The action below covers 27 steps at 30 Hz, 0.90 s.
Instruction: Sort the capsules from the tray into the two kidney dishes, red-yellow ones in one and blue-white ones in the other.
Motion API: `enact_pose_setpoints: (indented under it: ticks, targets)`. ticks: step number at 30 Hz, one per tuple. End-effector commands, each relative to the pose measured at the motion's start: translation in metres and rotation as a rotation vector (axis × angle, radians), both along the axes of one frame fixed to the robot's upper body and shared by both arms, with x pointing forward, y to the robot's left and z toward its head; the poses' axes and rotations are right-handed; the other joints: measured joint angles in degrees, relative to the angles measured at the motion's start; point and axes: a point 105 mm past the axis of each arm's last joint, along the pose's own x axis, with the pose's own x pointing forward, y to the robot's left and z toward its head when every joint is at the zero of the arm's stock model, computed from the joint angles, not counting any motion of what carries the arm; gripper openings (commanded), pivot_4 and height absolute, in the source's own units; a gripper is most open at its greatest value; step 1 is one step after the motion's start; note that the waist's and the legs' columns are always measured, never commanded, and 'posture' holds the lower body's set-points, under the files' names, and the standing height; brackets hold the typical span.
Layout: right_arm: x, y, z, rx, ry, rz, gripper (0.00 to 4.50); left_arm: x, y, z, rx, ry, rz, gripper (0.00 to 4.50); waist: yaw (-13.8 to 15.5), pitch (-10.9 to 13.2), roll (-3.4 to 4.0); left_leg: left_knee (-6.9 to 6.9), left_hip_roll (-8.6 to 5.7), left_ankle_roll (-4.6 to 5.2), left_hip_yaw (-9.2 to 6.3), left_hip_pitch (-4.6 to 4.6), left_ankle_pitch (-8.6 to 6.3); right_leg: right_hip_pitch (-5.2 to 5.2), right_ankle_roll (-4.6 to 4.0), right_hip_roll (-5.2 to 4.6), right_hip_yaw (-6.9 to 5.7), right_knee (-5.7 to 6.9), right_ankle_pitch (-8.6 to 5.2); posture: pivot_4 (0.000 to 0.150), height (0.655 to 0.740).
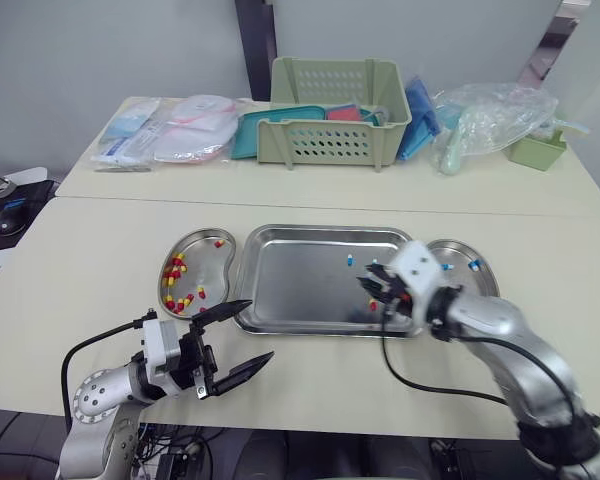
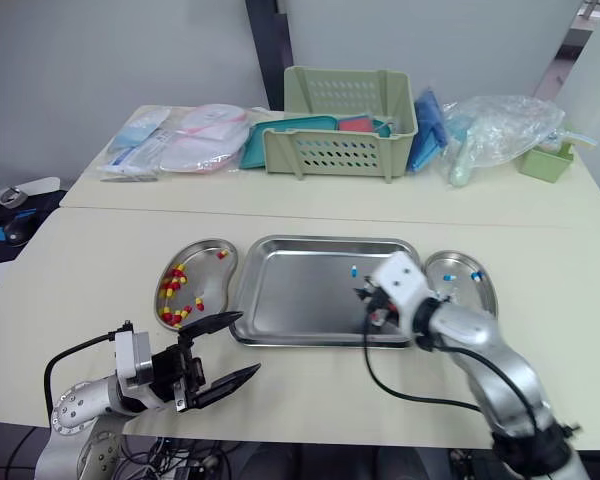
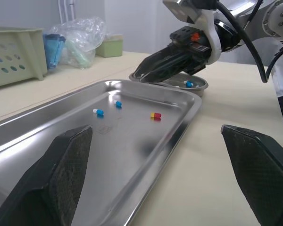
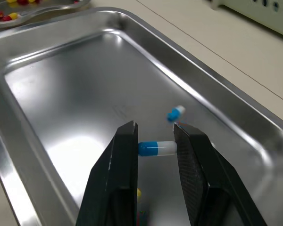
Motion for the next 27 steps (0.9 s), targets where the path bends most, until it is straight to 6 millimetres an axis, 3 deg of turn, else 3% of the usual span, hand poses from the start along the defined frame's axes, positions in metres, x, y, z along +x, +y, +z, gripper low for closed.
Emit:
enact_pose_setpoints:
  ticks: [1,5,8,17,19,27]
  targets:
    - [-0.009,-0.024,0.012,-0.006,-0.058,-0.043,0.89,-0.003,-0.005,0.007,-0.006,-0.032,-0.049,4.50,-0.1,0.0,0.02,0.00,0.00,0.00,0.01,0.01,0.00,-0.01,0.00,0.00,0.00,0.02,0.00,0.150,0.7400]
    - [-0.013,-0.056,0.002,-0.021,-0.017,-0.147,0.89,-0.003,-0.006,0.008,-0.003,-0.034,-0.067,4.50,-0.3,0.0,0.03,-0.01,0.01,0.01,0.06,0.04,0.00,-0.01,0.00,0.02,0.05,0.02,0.00,0.150,0.7400]
    - [-0.014,-0.069,-0.004,0.002,0.011,-0.204,0.89,-0.004,-0.007,0.006,0.002,-0.027,-0.076,4.50,-0.3,0.0,0.03,0.00,0.01,0.01,0.09,0.05,0.00,0.01,0.00,0.01,0.07,0.03,0.00,0.150,0.7400]
    - [-0.019,-0.089,-0.025,0.047,0.070,-0.278,0.89,-0.007,-0.009,0.001,0.000,-0.019,-0.077,4.50,-0.2,0.0,0.04,0.00,0.01,0.01,0.11,0.05,0.00,0.01,0.00,0.01,0.07,0.04,0.00,0.150,0.7400]
    - [-0.019,-0.093,-0.025,0.062,0.068,-0.297,1.61,-0.008,-0.009,0.001,-0.001,-0.018,-0.075,4.50,-0.2,0.0,0.04,0.00,0.01,0.01,0.11,0.05,0.00,0.01,0.00,0.01,0.07,0.04,0.00,0.150,0.7400]
    - [-0.019,-0.095,-0.016,0.084,0.038,-0.295,3.77,-0.009,-0.006,-0.002,0.002,-0.005,-0.057,4.50,-0.2,0.0,0.04,0.00,0.01,0.01,0.11,0.05,0.00,0.02,0.00,0.01,0.07,0.04,0.00,0.150,0.7400]
